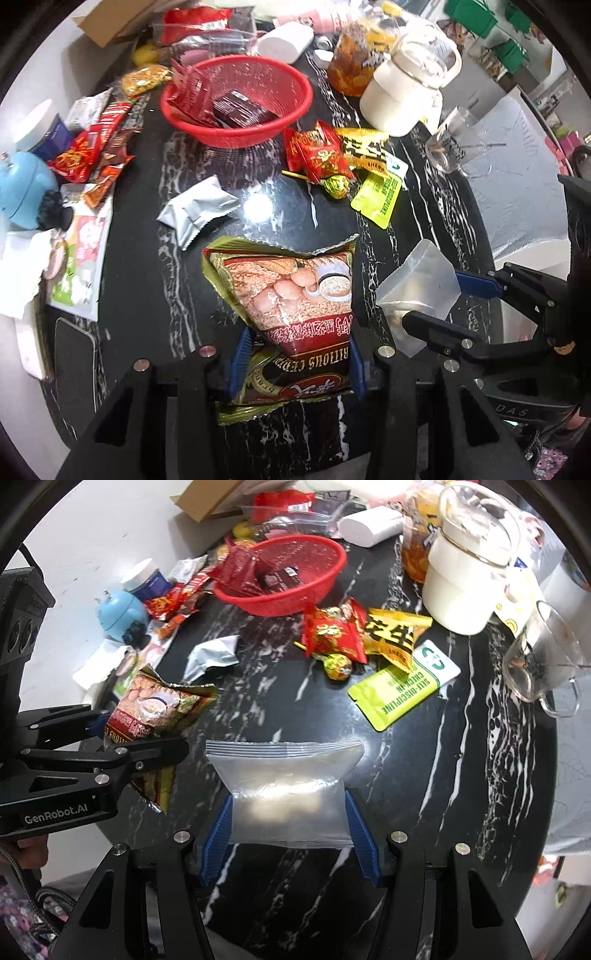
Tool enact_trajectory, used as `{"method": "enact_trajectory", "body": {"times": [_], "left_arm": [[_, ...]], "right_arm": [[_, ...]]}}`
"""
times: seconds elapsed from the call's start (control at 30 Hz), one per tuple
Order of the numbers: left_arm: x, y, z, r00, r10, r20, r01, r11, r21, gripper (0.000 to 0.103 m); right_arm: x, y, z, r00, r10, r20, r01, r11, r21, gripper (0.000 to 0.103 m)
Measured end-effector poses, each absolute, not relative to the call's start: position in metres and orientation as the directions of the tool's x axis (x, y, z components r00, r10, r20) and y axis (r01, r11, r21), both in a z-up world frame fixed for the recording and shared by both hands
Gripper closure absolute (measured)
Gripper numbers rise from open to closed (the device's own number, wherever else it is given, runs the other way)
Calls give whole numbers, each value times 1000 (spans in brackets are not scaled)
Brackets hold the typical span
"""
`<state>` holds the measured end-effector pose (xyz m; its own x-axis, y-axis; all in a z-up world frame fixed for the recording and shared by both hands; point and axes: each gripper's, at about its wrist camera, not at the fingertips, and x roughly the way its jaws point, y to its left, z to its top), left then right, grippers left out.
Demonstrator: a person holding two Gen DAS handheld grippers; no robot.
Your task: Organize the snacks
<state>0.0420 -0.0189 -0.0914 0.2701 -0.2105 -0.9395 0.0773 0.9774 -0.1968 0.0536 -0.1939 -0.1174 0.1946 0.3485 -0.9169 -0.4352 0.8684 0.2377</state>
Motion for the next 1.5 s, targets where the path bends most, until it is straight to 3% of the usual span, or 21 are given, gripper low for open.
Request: {"method": "enact_trajectory", "body": {"times": [0.63,1.5], "left_arm": [[16,4,-25,422,-202,-884,26,977,-211,60],[141,26,20,553,-181,-814,40,981,-191,60]], "right_arm": [[41,-171,-52,263,416,-871,-508,827,241,44],[176,-153,-7,382,429,-819,-510,836,200,44]]}}
